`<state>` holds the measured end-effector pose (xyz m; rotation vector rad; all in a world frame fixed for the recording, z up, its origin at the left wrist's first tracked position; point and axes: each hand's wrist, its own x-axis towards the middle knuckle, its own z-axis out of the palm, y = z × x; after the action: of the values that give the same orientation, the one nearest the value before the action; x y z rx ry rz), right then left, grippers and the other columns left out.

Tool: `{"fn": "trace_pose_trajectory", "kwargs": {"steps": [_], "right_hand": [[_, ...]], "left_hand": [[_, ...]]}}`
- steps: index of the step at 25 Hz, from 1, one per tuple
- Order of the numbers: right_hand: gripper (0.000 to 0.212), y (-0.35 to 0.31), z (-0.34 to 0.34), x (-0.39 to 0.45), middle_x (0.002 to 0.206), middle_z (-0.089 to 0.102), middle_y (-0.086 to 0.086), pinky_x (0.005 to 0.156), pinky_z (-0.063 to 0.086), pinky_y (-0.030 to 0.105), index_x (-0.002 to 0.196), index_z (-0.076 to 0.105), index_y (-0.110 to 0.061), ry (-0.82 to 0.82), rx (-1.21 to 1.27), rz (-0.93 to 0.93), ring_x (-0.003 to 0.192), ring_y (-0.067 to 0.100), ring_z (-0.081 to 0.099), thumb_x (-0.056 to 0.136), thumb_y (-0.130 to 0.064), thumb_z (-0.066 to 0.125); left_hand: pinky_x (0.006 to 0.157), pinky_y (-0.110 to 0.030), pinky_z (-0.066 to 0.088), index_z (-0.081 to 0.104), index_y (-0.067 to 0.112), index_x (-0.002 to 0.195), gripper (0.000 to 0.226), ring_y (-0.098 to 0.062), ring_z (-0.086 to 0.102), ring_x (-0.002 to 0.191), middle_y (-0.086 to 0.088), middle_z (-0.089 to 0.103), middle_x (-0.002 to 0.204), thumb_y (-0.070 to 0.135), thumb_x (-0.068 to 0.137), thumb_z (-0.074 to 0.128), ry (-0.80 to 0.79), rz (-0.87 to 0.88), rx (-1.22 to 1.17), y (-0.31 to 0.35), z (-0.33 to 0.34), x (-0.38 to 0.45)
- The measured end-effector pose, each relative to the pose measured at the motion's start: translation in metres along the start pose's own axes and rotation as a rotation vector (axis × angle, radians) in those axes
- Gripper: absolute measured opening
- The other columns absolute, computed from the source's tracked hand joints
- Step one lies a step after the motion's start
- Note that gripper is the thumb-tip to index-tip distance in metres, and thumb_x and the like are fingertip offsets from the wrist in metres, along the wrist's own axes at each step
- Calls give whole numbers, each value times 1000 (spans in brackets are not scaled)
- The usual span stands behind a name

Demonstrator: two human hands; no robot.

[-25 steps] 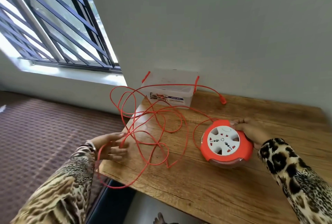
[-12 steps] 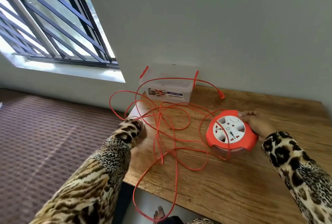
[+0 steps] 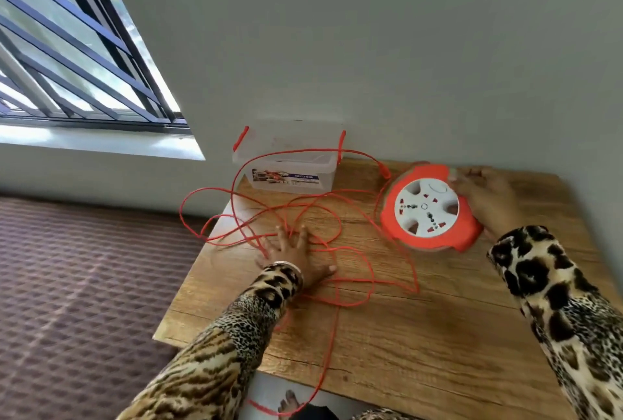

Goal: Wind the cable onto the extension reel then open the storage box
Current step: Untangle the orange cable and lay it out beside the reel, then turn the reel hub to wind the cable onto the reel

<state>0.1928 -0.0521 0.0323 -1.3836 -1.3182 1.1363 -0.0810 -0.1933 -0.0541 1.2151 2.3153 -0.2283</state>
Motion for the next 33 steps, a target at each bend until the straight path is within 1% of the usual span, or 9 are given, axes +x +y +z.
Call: {"fn": "trace_pose_trajectory", "kwargs": {"steps": [6, 10, 12, 16, 21, 24, 25, 28, 33], "right_hand": [[24, -42, -8, -19, 106, 64, 6, 71, 53, 25, 108, 60, -17, 154, 149, -140, 86, 12, 62, 87, -24, 67], [13, -47, -6, -20, 104, 65, 9, 65, 58, 30, 100, 59, -23, 186, 305, -86, 81, 15, 65, 88, -25, 65], [17, -30, -1, -17, 109, 66, 13, 75, 58, 35, 104, 61, -18, 157, 248, -9, 87, 19, 64, 88, -25, 65], [17, 12, 23, -30, 106, 67, 11, 72, 55, 36, 102, 59, -14, 52, 172, 157, 86, 21, 64, 88, -20, 65], [12, 47, 47, -45, 106, 67, 13, 74, 57, 40, 98, 59, -19, -48, 151, 242, 91, 26, 64, 87, -17, 65], [19, 61, 49, -44, 105, 67, 14, 60, 57, 31, 106, 60, -13, -114, 203, 266, 86, 23, 65, 87, -13, 63], [23, 67, 50, -42, 105, 68, 14, 62, 57, 29, 110, 60, -9, -141, 215, 258, 87, 22, 65, 87, -11, 63], [28, 91, 48, -30, 101, 72, 6, 74, 55, 26, 113, 62, -7, -223, 220, 182, 90, 18, 65, 85, -9, 60], [24, 116, 51, -35, 97, 72, -2, 76, 53, 23, 109, 66, -12, -183, 183, -32, 88, 12, 66, 86, -16, 60]], "left_hand": [[114, -62, -9, 14, 42, 150, 80, -46, -21, 142, -19, -24, 157, 72, 81, 44, 32, 362, -89, 78, 15, -10], [109, -67, -15, 5, 51, 146, 105, -37, -26, 143, -3, -27, 159, 91, 58, 45, 61, 605, 110, 61, 29, -5], [109, -68, -12, -1, 55, 145, 103, -37, -22, 145, 0, -23, 160, 93, 58, 40, 134, 575, 186, 36, 21, 16], [112, -68, 0, 2, 58, 144, 79, -36, -14, 147, -2, -13, 162, 85, 73, 24, 232, 404, 280, -18, -26, 64], [116, -59, 15, 43, 43, 139, 50, -39, 7, 147, -7, 8, 162, 40, 89, 52, 224, 345, 273, -8, -69, 60], [92, -35, 47, 68, 22, 110, 39, -29, 56, 112, -7, 59, 121, 30, 75, 53, 401, 613, -47, 16, -57, 27], [79, -29, 49, 68, 20, 102, 31, -23, 62, 96, -3, 65, 104, 31, 76, 55, 346, 654, -252, 23, -49, 17], [68, -24, 50, 64, 22, 97, 29, -10, 65, 78, 7, 69, 85, 43, 78, 70, 82, 625, -650, 41, -16, 15], [51, -29, 47, 68, 20, 85, 30, -8, 61, 56, 8, 69, 68, 45, 71, 76, -33, 723, -887, 41, 13, 37]]}}
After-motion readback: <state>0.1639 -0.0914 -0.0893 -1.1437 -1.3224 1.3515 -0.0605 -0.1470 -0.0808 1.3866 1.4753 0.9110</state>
